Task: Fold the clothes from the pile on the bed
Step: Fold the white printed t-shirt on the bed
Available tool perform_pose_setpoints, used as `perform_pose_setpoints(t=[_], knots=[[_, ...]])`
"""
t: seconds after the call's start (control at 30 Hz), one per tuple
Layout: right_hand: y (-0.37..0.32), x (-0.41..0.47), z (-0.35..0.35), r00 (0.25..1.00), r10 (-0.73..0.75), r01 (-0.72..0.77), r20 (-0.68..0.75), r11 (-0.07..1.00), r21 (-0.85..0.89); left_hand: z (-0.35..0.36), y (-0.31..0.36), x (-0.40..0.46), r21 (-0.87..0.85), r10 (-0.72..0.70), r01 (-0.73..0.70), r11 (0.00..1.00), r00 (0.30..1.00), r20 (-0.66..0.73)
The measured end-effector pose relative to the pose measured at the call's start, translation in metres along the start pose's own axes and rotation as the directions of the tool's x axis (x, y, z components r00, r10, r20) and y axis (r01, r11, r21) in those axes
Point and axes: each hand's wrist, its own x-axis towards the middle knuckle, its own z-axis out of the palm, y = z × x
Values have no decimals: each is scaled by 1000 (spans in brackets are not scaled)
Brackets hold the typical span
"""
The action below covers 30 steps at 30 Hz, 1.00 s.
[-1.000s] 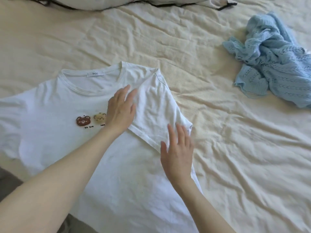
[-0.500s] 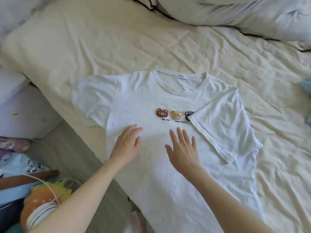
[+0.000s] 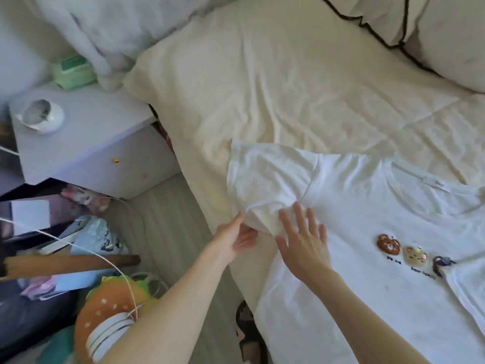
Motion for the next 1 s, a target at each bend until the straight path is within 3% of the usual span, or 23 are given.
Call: perform_pose_setpoints(t=[0.13,0.2,0.43,0.53,0.63,0.7,0.77,0.8,0.87,0.9,0.93,1.0], knots=[[3,4,3,998,20,-16,54,997,-71,6,12,10,-241,-57,72,968,996,68],[4,7,-1,998,17,-13,66,997,-70,10,16,12,-300,-92,97,949,995,32],[5,10,-14,993,13,-11,115,1000,-18,8,25,2,-201,-107,99,974,994,-30],[8,11,-23,991,-18,6,129,996,89,7,24,-11,-76,73,-83,994,989,-126],[13,10,-39,997,63,-71,33,890,449,17,23,-30,-9,344,-353,936,918,-197],[21,3,-57,972,220,-204,85,604,771,29,20,-46,224,631,-592,774,752,-194],[39,-9,-73,940,275,-258,201,187,948,45,12,-65,425,882,-809,406,468,50],[53,-17,-80,928,292,-247,233,11,969,55,5,-73,459,915,-869,183,322,244],[84,-35,-92,893,366,-186,260,-225,956,73,-21,-81,421,776,-879,-226,98,622],[99,-44,-96,865,426,-156,266,-276,949,80,-38,-83,373,635,-857,-356,71,769],[112,-52,-98,832,487,-141,265,-276,951,85,-54,-83,341,477,-839,-424,113,871],[130,-63,-97,773,586,-188,243,-154,970,85,-82,-80,402,279,-792,-459,301,912]])
